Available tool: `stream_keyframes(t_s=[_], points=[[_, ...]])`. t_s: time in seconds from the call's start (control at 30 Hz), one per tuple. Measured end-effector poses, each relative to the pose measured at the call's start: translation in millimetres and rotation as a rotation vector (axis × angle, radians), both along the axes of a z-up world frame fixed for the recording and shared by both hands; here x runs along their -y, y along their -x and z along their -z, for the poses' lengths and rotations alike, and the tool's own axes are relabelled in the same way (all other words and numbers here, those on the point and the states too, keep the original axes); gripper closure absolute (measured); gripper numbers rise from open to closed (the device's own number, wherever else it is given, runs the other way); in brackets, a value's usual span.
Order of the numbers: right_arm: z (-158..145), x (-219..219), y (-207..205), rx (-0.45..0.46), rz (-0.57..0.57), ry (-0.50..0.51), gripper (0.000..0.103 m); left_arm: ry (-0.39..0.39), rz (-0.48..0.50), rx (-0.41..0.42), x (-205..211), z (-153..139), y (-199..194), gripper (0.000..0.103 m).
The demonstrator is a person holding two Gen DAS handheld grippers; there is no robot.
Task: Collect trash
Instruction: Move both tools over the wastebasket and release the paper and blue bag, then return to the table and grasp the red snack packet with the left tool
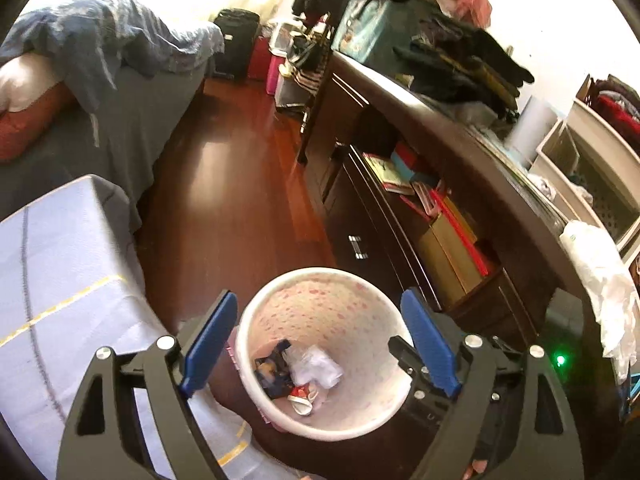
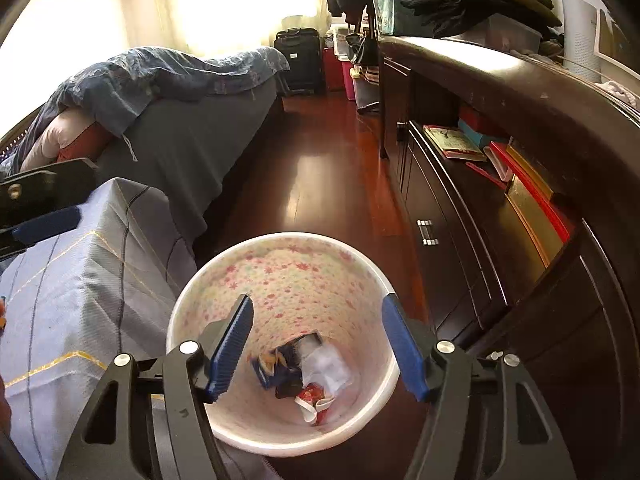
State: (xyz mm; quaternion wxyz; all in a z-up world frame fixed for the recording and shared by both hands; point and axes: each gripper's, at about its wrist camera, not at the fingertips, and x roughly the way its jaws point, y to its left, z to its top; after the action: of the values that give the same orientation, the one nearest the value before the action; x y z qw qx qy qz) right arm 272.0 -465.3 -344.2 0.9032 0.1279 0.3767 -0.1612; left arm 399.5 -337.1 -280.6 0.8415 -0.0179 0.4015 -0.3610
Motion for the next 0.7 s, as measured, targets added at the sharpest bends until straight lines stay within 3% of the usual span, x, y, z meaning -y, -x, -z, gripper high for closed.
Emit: stream_keyframes(t_s=[0.13,0.4,0.7], points=[[-17.2,-14.5,9.2,0.014,-0.015,-0.024,0.027,-0.015,-0.056,0.060,-32.8,-16.5,13.7,0.014],[-48.5,-79.8,21.5,0.010,-0.133,-0.075,0.013,-0.163,-0.306,0.179,-127.4,-36.2,48.6,0.007],[-64.7,-184.9,17.6,0.009,-0.379,-0.081,0.011,-0.302,-0.656,0.157,-258.1,-30.0,57.9,0.006]])
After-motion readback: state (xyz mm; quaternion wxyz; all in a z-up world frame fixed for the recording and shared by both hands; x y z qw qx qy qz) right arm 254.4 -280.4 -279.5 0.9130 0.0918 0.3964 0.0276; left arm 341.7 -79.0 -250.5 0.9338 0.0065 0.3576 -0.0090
